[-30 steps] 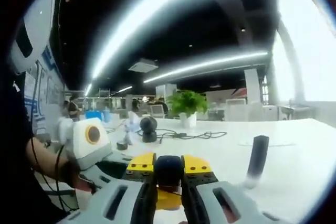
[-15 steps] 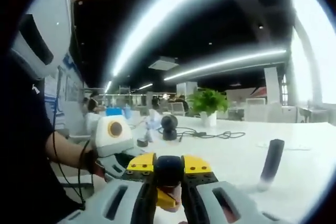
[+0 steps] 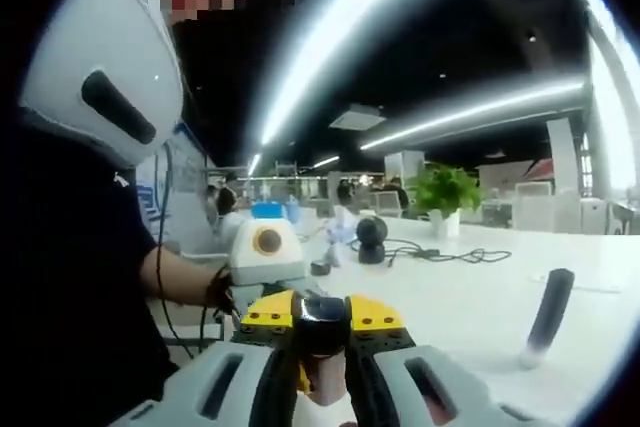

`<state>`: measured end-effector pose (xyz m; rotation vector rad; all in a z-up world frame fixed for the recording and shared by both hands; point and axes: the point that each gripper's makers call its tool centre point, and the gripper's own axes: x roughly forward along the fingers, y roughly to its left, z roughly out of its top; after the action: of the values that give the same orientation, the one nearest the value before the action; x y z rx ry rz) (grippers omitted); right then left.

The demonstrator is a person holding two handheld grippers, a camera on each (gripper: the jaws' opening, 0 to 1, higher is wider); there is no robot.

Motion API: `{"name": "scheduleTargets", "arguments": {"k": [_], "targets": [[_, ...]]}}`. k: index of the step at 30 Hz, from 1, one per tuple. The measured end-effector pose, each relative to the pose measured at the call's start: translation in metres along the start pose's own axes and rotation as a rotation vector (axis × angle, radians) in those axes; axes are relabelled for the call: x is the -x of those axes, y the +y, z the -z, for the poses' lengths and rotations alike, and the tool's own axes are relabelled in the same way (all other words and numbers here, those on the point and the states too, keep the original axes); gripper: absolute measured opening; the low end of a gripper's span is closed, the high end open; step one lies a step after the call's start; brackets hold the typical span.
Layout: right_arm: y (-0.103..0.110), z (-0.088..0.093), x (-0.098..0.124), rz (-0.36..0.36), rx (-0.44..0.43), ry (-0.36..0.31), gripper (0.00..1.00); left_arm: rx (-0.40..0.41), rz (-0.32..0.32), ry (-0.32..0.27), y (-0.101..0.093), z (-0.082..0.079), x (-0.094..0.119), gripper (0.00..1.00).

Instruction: Pick up cosmetic bottle twist off cap place on table pick up cap screw tight cap place on table

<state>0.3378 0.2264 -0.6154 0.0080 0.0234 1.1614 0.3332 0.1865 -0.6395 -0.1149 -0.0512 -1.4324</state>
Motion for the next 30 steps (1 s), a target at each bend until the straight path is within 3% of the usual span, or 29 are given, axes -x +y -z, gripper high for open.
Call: {"name": "scheduleTargets", "arguments": {"k": [7,21,30], "targets": [[0.013,0.000,0.003,-0.095,0.000,0.006,0.11,0.021,0.066,0.008,-0.014,0.000,0.000,0.08],[0.050,0.001,0.015,-0.395,-0.030,0.014,0.11,0.049,0.233,0.038,-0.051,0.003,-0.004,0.08],[0.053,0.008,0.014,-0.393,-0.028,0.024,0.11,0.051,0.234,0.056,-0.054,0.010,-0.004,0.08]]}}
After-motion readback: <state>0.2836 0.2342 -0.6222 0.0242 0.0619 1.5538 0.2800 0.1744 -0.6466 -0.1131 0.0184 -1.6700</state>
